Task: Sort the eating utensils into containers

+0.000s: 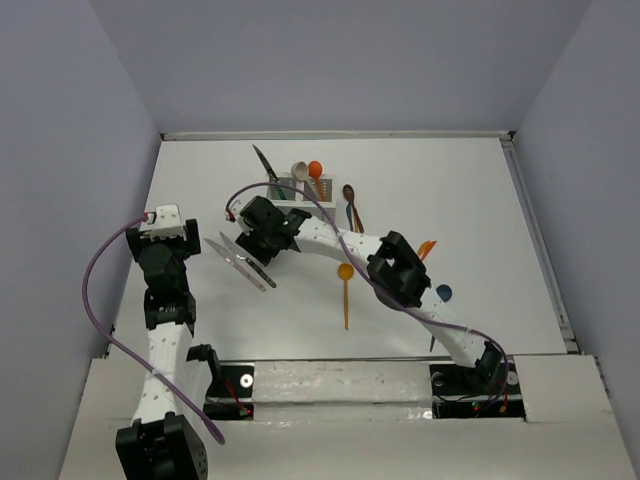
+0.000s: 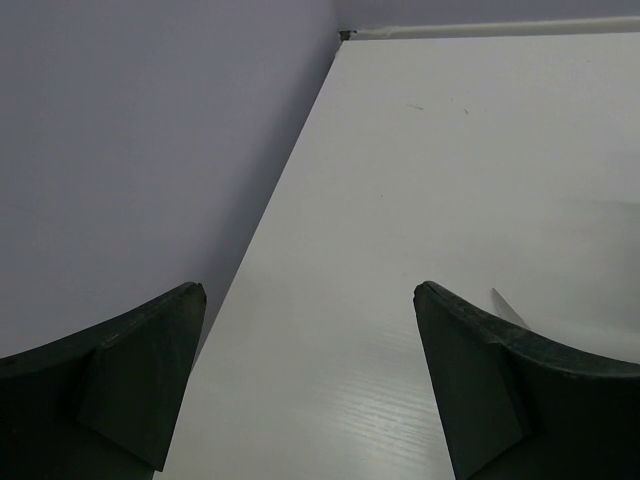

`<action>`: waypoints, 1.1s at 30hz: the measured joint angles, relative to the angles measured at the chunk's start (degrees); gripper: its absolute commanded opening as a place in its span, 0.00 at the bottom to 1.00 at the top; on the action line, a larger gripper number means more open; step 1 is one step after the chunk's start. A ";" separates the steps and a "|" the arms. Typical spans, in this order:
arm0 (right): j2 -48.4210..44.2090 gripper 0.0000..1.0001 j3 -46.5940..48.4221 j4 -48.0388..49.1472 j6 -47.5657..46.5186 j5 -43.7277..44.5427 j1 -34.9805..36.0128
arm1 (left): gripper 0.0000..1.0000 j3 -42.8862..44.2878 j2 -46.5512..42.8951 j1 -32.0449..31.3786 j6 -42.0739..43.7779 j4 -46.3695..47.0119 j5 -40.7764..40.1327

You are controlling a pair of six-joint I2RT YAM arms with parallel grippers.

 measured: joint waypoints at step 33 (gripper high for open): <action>2.12 0.50 3.87 -1.68 0.55 1.90 5.27 | 0.99 -0.04 1.86 0.00 0.02 0.35 1.31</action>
